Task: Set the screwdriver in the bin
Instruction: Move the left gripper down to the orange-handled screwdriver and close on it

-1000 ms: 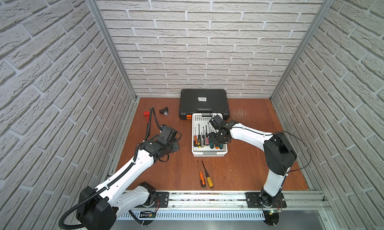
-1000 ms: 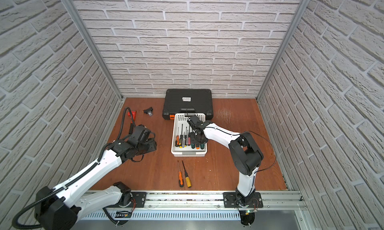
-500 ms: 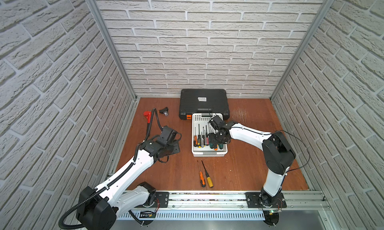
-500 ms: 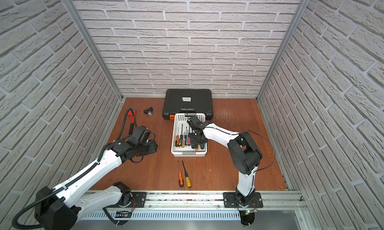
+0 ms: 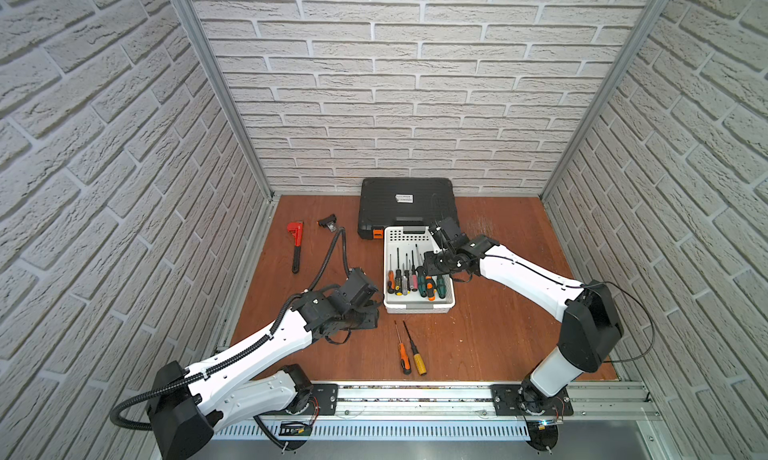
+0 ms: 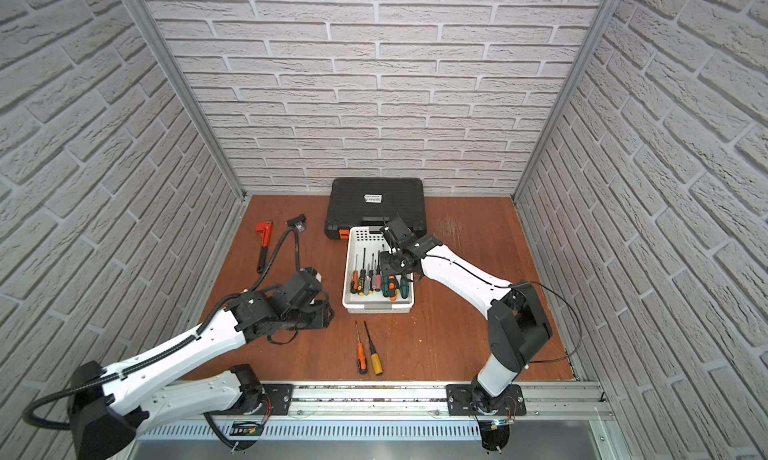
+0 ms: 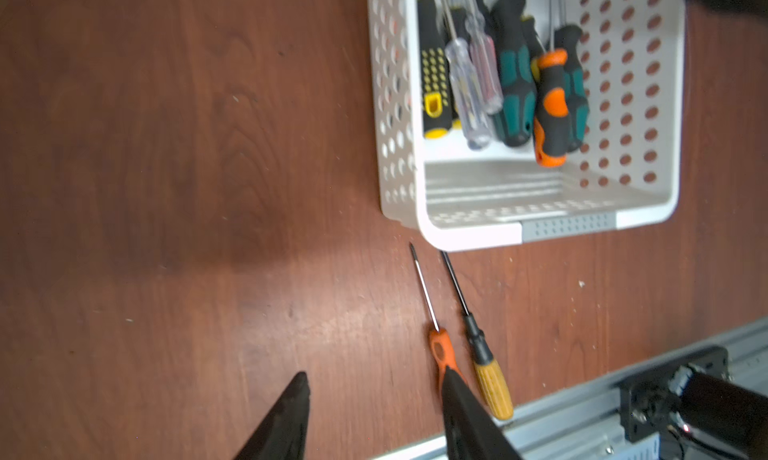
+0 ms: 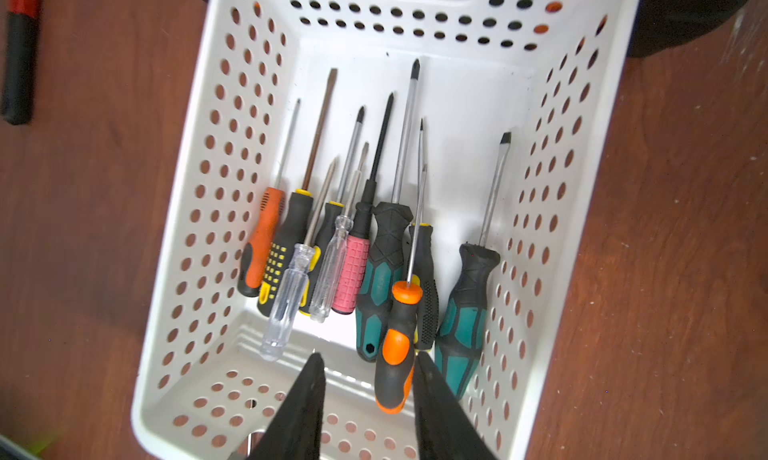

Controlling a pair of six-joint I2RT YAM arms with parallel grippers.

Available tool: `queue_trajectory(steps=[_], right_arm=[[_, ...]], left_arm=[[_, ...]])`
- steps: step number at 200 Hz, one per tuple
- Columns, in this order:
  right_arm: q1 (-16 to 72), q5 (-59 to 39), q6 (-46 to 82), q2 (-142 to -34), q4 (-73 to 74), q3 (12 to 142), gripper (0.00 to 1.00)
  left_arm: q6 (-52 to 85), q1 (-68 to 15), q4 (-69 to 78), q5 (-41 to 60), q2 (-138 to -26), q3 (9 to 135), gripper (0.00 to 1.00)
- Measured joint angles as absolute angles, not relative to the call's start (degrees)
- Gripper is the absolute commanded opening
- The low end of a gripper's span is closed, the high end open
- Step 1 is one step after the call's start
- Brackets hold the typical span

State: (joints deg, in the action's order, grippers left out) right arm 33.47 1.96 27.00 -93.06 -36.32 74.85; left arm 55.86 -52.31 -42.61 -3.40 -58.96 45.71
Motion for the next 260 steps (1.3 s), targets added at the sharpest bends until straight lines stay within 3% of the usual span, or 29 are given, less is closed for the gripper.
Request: queue_trajectory(steps=[48, 95, 260], right_arm=[[33.5, 1.0, 27.6, -85.3, -34.7, 69.6, 0.37], [33.5, -0.1, 28.3, -83.3, -32.9, 66.2, 0.37], [33.5, -3.1, 29.2, -83.5, -28.9, 63.8, 0.36]], left_arm=[[66.5, -66.6, -39.0, -4.1, -64.1, 43.1, 0.55], [74.3, -73.4, -35.0, -5.8, -74.8, 45.0, 0.55], [74.3, -69.3, -30.3, 0.8, -86.1, 45.8, 0.52]])
